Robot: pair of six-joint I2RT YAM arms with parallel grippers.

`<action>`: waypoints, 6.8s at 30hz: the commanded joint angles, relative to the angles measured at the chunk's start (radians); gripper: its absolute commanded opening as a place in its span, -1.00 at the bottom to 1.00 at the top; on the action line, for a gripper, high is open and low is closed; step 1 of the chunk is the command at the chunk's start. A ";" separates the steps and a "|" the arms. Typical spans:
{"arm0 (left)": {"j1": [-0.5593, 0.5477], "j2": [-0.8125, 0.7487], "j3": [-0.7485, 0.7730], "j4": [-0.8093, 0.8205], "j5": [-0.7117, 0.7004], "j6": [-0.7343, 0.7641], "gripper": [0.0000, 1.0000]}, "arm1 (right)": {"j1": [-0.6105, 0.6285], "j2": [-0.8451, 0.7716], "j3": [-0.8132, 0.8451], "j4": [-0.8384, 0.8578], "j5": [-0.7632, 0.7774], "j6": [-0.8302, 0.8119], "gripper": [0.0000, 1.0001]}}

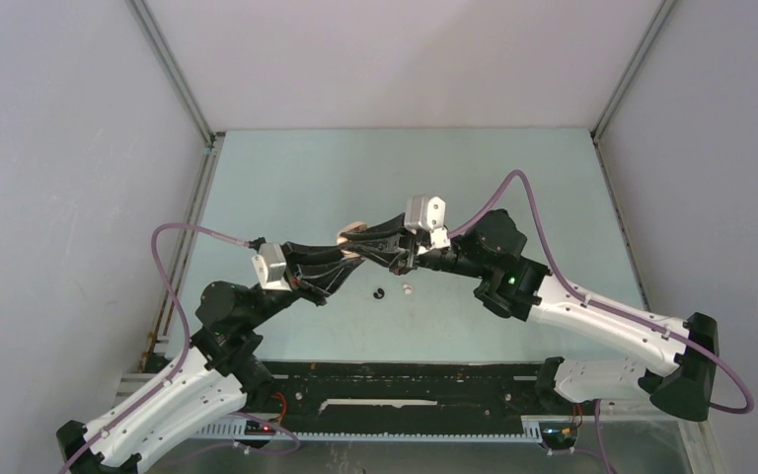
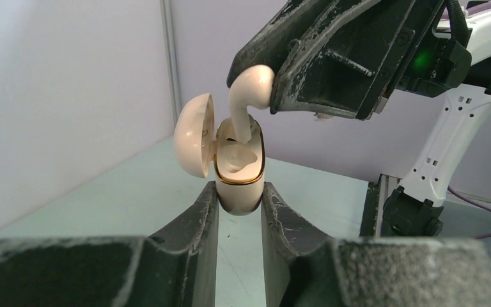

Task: Insert the wireless bluetooth earbuds into the charging case
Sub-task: Place the earbud in the charging case.

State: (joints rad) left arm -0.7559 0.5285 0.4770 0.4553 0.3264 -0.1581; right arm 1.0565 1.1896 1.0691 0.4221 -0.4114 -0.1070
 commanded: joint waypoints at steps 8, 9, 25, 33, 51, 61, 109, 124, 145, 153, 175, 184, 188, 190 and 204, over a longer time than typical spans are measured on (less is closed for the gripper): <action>0.006 -0.009 -0.009 0.041 0.011 0.000 -1.00 | 0.010 0.004 -0.018 0.024 0.034 -0.025 -1.00; 0.005 -0.010 -0.009 0.040 0.011 0.001 -0.99 | 0.010 0.004 -0.021 0.024 0.036 -0.025 -1.00; 0.006 -0.031 -0.019 0.044 -0.002 0.006 -0.99 | 0.016 0.007 -0.037 0.017 0.067 -0.037 -1.00; 0.006 -0.043 -0.028 0.052 -0.015 0.005 -0.99 | 0.020 0.007 -0.053 0.023 0.081 -0.041 -1.00; 0.007 -0.053 -0.034 0.053 -0.020 0.012 -0.99 | 0.035 0.004 -0.058 0.015 0.141 -0.098 -0.75; 0.010 -0.055 -0.035 0.053 -0.020 0.012 -0.99 | 0.035 -0.002 -0.058 -0.018 0.128 -0.111 -0.64; 0.018 -0.038 -0.027 0.042 0.008 0.003 -0.99 | 0.033 -0.032 0.008 -0.146 0.101 -0.214 -0.26; 0.017 -0.032 -0.026 0.042 0.016 -0.004 -1.00 | 0.029 -0.054 0.082 -0.186 0.071 -0.240 -0.18; 0.012 -0.020 0.001 -0.068 0.023 0.054 -0.99 | -0.007 0.326 1.028 -1.514 0.061 -0.459 0.99; 0.012 0.008 0.020 -0.092 0.057 0.061 -1.00 | 0.003 0.465 1.147 -1.653 -0.007 -0.378 1.00; 0.003 0.007 0.023 -0.100 0.085 0.078 -0.99 | -0.078 0.568 1.185 -1.590 -0.028 -0.209 1.00; 0.003 0.008 0.023 -0.098 0.087 0.077 -1.00 | -0.112 0.552 1.146 -1.602 -0.040 -0.216 0.99; 0.004 0.009 0.023 -0.097 0.089 0.075 -0.99 | -0.119 0.545 1.127 -1.612 -0.050 -0.228 0.99; 0.003 0.011 0.023 -0.095 0.089 0.073 -1.00 | -0.117 0.544 1.122 -1.619 -0.058 -0.232 1.00; 0.003 0.015 0.023 -0.094 0.097 0.071 -1.00 | -0.124 0.530 1.107 -1.651 -0.088 -0.241 0.99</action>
State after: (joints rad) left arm -0.7486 0.5385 0.4515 0.3298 0.4019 -0.1036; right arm 0.9447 1.7607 2.1712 -1.2205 -0.4694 -0.3515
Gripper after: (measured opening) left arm 0.276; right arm 0.997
